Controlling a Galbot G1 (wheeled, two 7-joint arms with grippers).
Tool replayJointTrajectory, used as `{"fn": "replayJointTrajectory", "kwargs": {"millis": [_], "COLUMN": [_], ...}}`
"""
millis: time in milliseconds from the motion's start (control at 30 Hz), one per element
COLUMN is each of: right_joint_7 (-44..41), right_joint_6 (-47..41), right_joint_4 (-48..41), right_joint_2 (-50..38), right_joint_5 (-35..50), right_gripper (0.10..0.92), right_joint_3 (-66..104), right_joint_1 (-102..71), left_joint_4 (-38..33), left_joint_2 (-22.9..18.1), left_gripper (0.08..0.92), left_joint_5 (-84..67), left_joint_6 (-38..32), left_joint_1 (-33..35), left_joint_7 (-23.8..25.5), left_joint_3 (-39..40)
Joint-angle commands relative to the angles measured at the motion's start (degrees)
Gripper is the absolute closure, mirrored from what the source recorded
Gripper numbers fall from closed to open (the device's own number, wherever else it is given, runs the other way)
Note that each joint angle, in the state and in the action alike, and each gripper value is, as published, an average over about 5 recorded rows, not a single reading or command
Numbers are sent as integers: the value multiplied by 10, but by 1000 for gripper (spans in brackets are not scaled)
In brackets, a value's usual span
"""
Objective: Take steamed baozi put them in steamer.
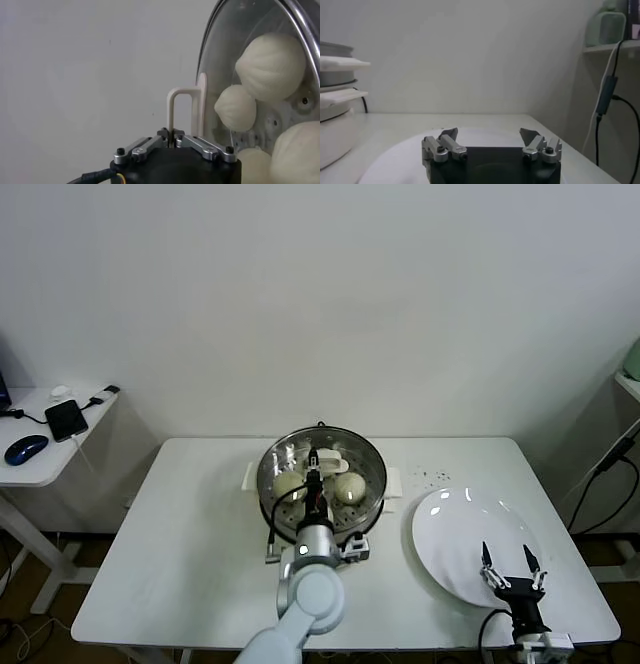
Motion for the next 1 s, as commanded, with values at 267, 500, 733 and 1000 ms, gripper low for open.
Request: {"fn": "replayJointTrajectory", "kwargs": {"millis": [267, 500, 733, 1000], "right_joint_7": [-6, -13, -12, -10], "right_joint_6": [-3, -14, -8, 14], "right_joint_4": [4, 7, 12, 26], "right_joint_2": [3, 6, 3, -4], "right_joint_5": [-15, -21, -5, 7], "right_gripper": [203, 203, 203, 203], "right_joint_3": [-2, -6, -13, -14], "right_joint_1": [6, 6, 4, -7], "left_joint_4": [-65, -168, -251, -262], "left_joint_2": [32, 75, 102, 130], "left_gripper": [677, 478, 271, 178], "left_joint_5": [-80, -142, -387, -894], "left_joint_6": [-7, -30, -216, -411], "left_joint_1": [1, 63, 157, 236], "left_joint_7": [19, -1, -172, -246], "left_joint_3": [12, -1, -89, -373]}}
